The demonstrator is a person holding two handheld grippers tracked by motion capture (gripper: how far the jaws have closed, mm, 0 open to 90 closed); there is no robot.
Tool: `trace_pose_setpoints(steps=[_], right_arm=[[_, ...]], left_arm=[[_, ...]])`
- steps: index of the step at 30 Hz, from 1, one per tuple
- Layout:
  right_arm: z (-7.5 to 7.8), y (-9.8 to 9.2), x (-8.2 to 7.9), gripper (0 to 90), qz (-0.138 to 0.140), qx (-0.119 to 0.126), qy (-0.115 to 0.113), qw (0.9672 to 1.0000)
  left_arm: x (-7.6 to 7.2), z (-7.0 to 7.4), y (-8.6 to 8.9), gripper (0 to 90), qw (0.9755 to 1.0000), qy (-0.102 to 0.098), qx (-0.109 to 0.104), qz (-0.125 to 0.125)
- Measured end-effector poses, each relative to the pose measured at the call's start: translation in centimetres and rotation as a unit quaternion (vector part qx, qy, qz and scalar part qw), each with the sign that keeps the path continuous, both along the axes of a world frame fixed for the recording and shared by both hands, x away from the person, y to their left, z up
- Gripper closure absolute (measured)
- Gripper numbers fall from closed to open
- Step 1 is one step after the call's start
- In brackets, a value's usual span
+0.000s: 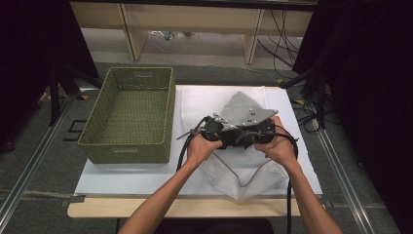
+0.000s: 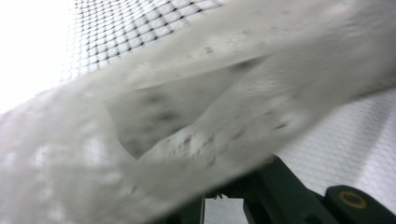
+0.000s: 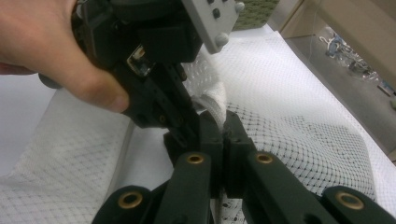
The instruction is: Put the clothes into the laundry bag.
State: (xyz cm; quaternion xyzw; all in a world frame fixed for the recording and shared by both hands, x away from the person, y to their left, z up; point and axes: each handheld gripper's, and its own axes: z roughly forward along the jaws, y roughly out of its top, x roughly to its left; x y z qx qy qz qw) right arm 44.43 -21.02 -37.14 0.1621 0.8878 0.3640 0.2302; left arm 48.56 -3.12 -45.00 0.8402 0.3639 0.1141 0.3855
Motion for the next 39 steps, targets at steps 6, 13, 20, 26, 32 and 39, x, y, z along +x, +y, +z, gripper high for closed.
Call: trace_pose_setpoints(steps=[6,13,20,26,32,39], right_arm=[[-0.1,-0.1,0.0,89.9,0.000,-0.001,0.000,1.0000],[-0.1,-0.1,-0.2,89.9,-0.006,0.000,0.005,1.0000],[-0.2,0.0,-0.4,89.9,-0.003,-0.003,0.004,1.0000],[-0.2,0.2,-0.8,89.9,-0.002,-0.007,0.005,1.0000],[-0.5,0.7,-1.4,89.9,0.012,-0.020,0.005,0.9997],[-1.4,1.0,-1.9,89.9,0.027,-0.036,0.010,0.9990]], left_arm=[[-1.1,0.2,0.4,69.3,0.9998,0.008,0.011,-0.016],[-4.1,1.2,3.0,49.6,0.9992,0.010,0.004,-0.038],[-6.6,1.5,6.2,40.5,0.9987,0.002,0.004,-0.051],[-7.4,0.8,7.5,40.1,0.9983,0.010,0.029,-0.050],[-8.1,0.4,8.1,37.9,0.9979,0.015,0.032,-0.055],[-8.6,-0.1,8.6,37.2,0.9967,0.030,0.048,-0.058]])
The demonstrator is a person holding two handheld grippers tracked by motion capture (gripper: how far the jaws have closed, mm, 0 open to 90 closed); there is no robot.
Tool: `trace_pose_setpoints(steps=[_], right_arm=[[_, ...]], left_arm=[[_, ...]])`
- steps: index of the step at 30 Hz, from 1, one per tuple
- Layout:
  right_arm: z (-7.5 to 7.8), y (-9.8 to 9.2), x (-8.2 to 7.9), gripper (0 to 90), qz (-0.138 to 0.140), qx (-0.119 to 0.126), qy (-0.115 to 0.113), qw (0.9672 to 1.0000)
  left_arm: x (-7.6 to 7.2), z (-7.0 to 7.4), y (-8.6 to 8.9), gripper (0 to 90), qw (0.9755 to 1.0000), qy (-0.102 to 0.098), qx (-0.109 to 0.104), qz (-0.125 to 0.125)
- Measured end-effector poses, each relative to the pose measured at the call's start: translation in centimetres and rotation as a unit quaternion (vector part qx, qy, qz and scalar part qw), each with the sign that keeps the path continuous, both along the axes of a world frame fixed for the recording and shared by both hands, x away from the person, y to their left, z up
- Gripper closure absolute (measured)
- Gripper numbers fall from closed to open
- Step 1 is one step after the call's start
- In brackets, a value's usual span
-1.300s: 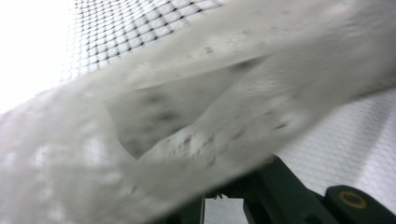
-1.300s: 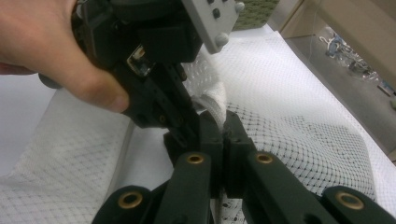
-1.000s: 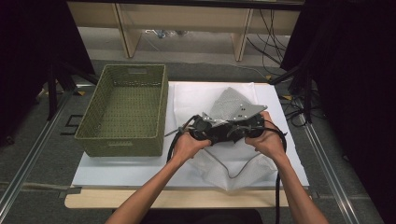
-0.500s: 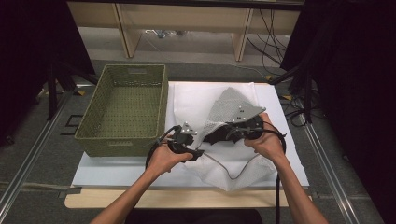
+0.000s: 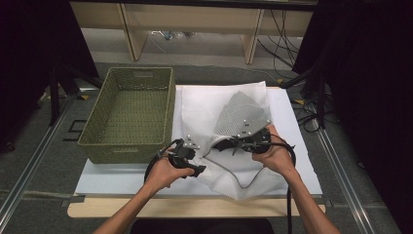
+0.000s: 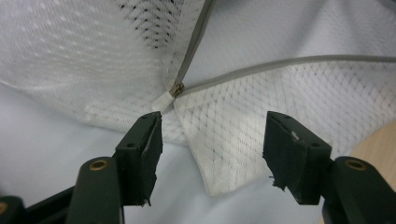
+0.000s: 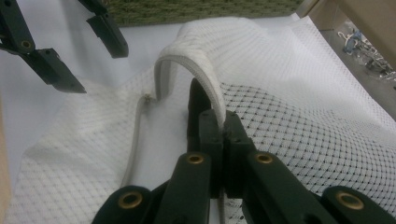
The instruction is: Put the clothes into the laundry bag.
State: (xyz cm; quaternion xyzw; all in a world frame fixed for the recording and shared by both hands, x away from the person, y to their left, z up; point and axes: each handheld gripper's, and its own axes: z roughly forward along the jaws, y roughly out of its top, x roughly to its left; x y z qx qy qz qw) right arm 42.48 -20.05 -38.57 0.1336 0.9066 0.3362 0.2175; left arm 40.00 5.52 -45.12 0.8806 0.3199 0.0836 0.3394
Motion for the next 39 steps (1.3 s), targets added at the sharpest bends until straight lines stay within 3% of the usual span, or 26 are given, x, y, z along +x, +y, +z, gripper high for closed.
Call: trace_pose_setpoints(steps=[3,6,9,14,16,18,20,21,22,23,26,28,32,34,36,38,39], right_arm=[[-0.3,-0.2,-0.4,89.9,-0.006,-0.002,0.005,1.0000],[-0.8,-0.5,-0.6,89.9,-0.008,-0.009,0.008,0.9999],[-1.5,-0.5,-0.6,89.9,-0.004,-0.017,0.009,0.9998],[-2.3,-0.5,-0.9,89.8,-0.014,-0.022,0.024,0.9994],[-2.6,-0.7,-0.7,89.9,-0.004,-0.025,0.020,0.9995],[-2.8,-0.9,-0.7,89.9,-0.017,-0.028,0.023,0.9992],[-2.8,-0.8,-0.7,89.8,-0.016,-0.026,0.031,0.9991],[-2.9,-0.8,-0.8,89.9,-0.017,-0.027,0.027,0.9991],[-2.9,-0.8,-0.8,89.8,-0.016,-0.025,0.030,0.9991],[-2.9,-0.8,-0.8,89.8,-0.017,-0.028,0.028,0.9991],[-2.9,-0.8,-0.8,89.8,-0.017,-0.028,0.027,0.9991],[-2.9,-0.8,-0.8,89.9,-0.016,-0.028,0.027,0.9991],[-2.9,-0.8,-0.8,89.8,-0.015,-0.031,0.024,0.9991],[-2.9,-0.8,-0.9,89.8,-0.014,-0.030,0.027,0.9991],[-2.9,-0.8,-0.8,89.8,-0.014,-0.030,0.026,0.9991],[-2.9,-0.8,-0.8,89.9,-0.013,-0.031,0.026,0.9991],[-2.9,-0.8,-0.8,89.9,-0.013,-0.031,0.026,0.9991]], left_arm=[[-0.2,-0.4,0.2,36.2,0.9999,-0.006,0.006,-0.006],[-0.4,-0.6,0.4,35.8,1.0000,0.005,0.000,0.001],[-0.5,-0.7,0.7,35.4,0.9999,0.003,0.014,-0.006],[-0.6,-0.5,0.8,34.9,0.9999,0.011,0.004,0.007],[-0.5,-0.6,0.9,35.0,0.9999,0.009,0.002,0.013],[-0.3,-0.6,0.9,35.4,0.9998,0.015,0.012,0.010],[-0.1,-0.8,0.8,38.8,0.9993,0.034,0.013,0.005],[-0.2,-0.9,0.5,40.4,0.9990,0.042,0.002,0.012],[-0.1,-1.1,0.3,41.9,0.9992,0.038,0.006,0.010],[0.1,-1.2,0.4,44.2,0.9991,0.038,0.020,-0.007],[0.3,-1.7,0.1,51.3,0.9983,0.051,0.020,-0.018],[0.3,-2.0,-0.2,51.4,0.9981,0.051,0.028,-0.021],[0.1,-2.2,-0.6,56.9,0.9978,0.035,0.049,-0.029],[0.1,-2.3,-0.7,64.0,0.9977,0.020,0.055,-0.033],[0.1,-2.4,-0.7,79.6,0.9978,0.018,0.048,-0.043],[0.0,-2.4,-0.9,87.1,0.9977,0.016,0.046,-0.047],[-0.1,-2.2,-0.9,88.0,0.9967,0.011,0.057,-0.056]])
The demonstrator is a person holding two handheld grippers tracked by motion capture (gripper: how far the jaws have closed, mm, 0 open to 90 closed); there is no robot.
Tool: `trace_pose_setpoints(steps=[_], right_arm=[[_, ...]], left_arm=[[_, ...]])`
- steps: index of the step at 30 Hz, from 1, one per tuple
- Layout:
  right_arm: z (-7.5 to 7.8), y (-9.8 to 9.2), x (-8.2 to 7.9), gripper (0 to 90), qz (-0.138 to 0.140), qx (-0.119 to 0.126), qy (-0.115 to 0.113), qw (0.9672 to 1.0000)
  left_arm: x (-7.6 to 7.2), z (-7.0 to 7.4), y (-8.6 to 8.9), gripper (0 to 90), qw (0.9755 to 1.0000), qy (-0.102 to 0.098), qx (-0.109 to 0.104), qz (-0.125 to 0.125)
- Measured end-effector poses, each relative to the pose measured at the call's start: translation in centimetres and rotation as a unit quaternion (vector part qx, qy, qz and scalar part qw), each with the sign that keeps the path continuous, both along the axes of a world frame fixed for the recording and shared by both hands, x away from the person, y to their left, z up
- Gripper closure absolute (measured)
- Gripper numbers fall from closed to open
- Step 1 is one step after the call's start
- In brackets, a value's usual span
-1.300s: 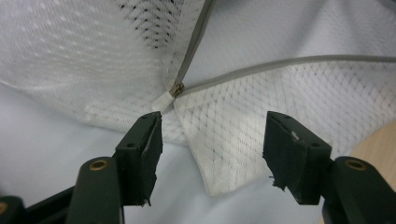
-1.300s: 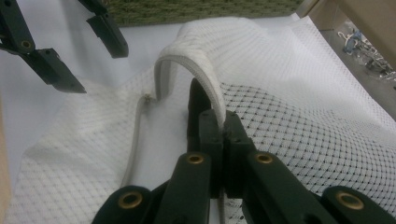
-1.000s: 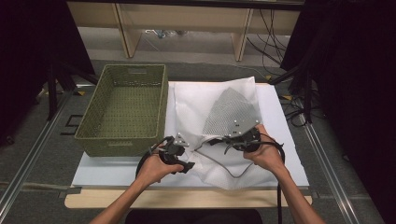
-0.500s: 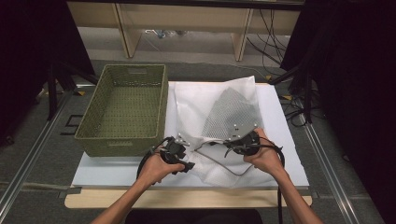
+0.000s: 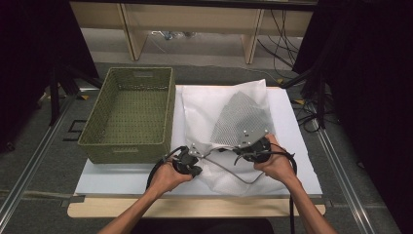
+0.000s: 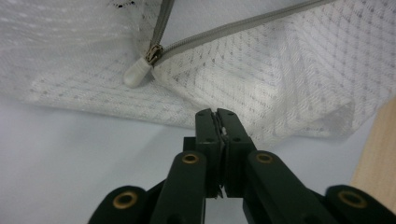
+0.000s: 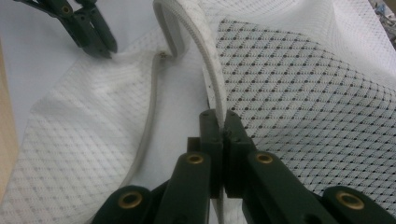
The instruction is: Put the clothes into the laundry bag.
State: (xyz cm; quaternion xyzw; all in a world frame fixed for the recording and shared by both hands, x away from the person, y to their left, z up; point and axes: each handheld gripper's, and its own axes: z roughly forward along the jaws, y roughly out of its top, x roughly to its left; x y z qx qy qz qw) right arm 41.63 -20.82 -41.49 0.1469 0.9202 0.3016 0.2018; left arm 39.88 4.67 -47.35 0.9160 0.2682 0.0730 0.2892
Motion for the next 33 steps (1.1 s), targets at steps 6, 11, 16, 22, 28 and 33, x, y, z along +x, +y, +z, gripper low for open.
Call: trace_pose_setpoints(steps=[6,11,16,22,28,33], right_arm=[[-0.2,0.0,-0.3,89.9,-0.002,-0.005,0.006,1.0000],[-1.0,0.1,-0.8,89.9,0.002,-0.018,0.021,0.9996],[-1.4,0.4,-1.0,89.9,0.017,-0.024,0.023,0.9993],[-2.3,0.5,-1.2,89.8,0.017,-0.030,0.027,0.9991],[-2.8,0.6,-1.2,89.9,0.018,-0.034,0.036,0.9986],[-3.3,0.7,-1.2,89.8,0.017,-0.039,0.040,0.9983]], left_arm=[[-1.5,0.8,0.9,88.6,0.9997,-0.007,-0.020,0.011],[-3.2,1.2,2.5,88.6,0.9992,-0.011,-0.035,0.014],[-4.1,1.3,3.9,88.5,0.9996,-0.007,-0.029,0.005],[-5.3,0.7,4.7,87.5,0.9994,-0.002,-0.033,0.012],[-5.5,0.9,5.4,75.1,0.9986,0.001,-0.050,0.015],[-6.0,1.7,5.2,58.8,0.9966,-0.008,-0.079,0.020]])
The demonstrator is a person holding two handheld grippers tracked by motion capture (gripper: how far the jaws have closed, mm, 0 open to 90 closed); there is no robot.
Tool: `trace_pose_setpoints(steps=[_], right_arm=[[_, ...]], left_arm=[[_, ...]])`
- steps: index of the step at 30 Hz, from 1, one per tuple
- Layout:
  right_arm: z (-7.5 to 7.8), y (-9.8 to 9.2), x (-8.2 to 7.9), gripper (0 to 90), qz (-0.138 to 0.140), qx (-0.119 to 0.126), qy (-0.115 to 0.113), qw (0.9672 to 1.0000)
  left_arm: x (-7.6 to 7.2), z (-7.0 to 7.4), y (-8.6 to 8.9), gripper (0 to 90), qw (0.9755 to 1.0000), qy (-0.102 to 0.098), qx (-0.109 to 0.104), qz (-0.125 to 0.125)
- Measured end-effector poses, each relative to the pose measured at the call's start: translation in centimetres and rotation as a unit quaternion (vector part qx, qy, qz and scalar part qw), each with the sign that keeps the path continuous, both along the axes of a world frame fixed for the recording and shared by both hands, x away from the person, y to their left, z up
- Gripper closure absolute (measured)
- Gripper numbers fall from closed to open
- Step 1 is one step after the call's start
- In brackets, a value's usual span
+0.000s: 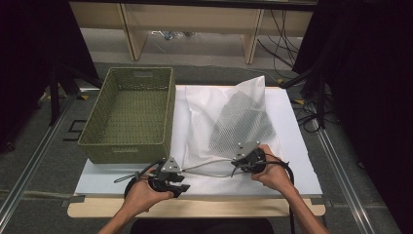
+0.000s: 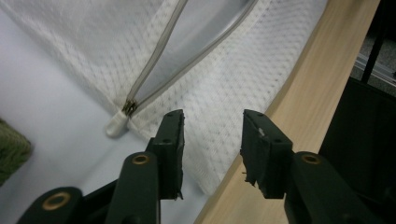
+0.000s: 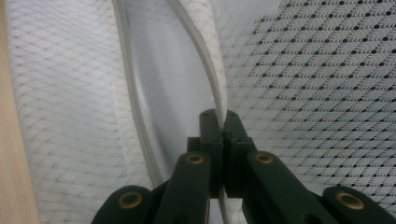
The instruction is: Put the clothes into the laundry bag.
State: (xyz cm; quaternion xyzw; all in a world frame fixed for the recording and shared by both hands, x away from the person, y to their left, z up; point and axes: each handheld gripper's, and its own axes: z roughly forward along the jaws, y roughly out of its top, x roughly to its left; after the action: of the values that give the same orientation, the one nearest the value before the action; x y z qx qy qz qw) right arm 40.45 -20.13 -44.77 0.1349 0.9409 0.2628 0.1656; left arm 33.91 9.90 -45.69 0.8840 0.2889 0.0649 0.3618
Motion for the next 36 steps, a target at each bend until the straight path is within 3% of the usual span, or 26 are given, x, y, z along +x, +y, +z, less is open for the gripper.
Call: trace_pose_setpoints(steps=[2,4,6,7,8,13,15,20,22,24,25,26,31,36], right_arm=[[-0.2,0.0,0.0,89.9,0.004,-0.002,-0.003,1.0000],[-0.3,0.0,-0.1,89.9,0.000,-0.002,0.001,1.0000],[-0.5,0.0,-0.1,89.8,0.001,-0.005,0.001,1.0000],[-0.6,-0.1,-0.1,89.8,0.000,-0.005,0.007,1.0000],[-0.7,-0.1,-0.1,89.8,0.003,-0.005,-0.002,1.0000],[-0.9,-0.2,-0.3,89.9,-0.009,-0.005,0.014,0.9998],[-1.0,-0.2,-0.2,89.8,-0.001,-0.005,0.014,0.9999],[-1.3,-0.2,-0.1,89.8,0.003,-0.010,0.010,0.9999],[-1.4,-0.3,-0.2,89.8,-0.010,-0.007,0.025,0.9996],[-1.6,-0.3,0.0,89.8,-0.003,-0.006,0.015,0.9999],[-1.6,-0.4,-0.1,89.7,-0.011,-0.001,0.032,0.9994],[-1.6,-0.4,0.0,89.6,-0.010,-0.001,0.024,0.9997],[-1.5,-0.5,0.1,87.9,-0.013,0.010,0.028,0.9995],[-1.2,-0.7,0.1,86.4,-0.008,0.015,0.026,0.9995]], left_arm=[[-0.2,-0.1,0.0,55.4,0.9999,0.008,-0.014,-0.005],[-0.5,-0.2,0.1,51.1,0.9999,0.007,-0.010,-0.002],[-0.8,0.0,0.4,46.4,1.0000,-0.002,-0.007,-0.001],[-0.8,0.0,0.6,43.9,0.9999,-0.005,-0.016,-0.002],[-0.8,0.1,0.8,40.9,0.9998,-0.014,-0.016,0.005],[-1.0,0.1,1.9,35.8,0.9989,-0.024,-0.031,0.025],[-1.0,0.0,2.4,34.1,0.9984,-0.034,-0.028,0.034],[-0.7,-0.2,2.8,28.7,0.9972,-0.038,-0.032,0.056],[-0.5,-0.1,3.1,27.8,0.9968,-0.039,-0.034,0.061],[-0.5,0.0,3.3,26.4,0.9962,-0.046,-0.026,0.069],[-0.5,0.0,3.3,27.6,0.9966,-0.040,-0.035,0.063],[-0.5,0.1,3.3,29.1,0.9968,-0.043,-0.033,0.058],[-0.6,0.2,3.3,27.8,0.9963,-0.049,-0.028,0.065],[-0.4,0.1,3.2,27.6,0.9959,-0.044,-0.041,0.067]])
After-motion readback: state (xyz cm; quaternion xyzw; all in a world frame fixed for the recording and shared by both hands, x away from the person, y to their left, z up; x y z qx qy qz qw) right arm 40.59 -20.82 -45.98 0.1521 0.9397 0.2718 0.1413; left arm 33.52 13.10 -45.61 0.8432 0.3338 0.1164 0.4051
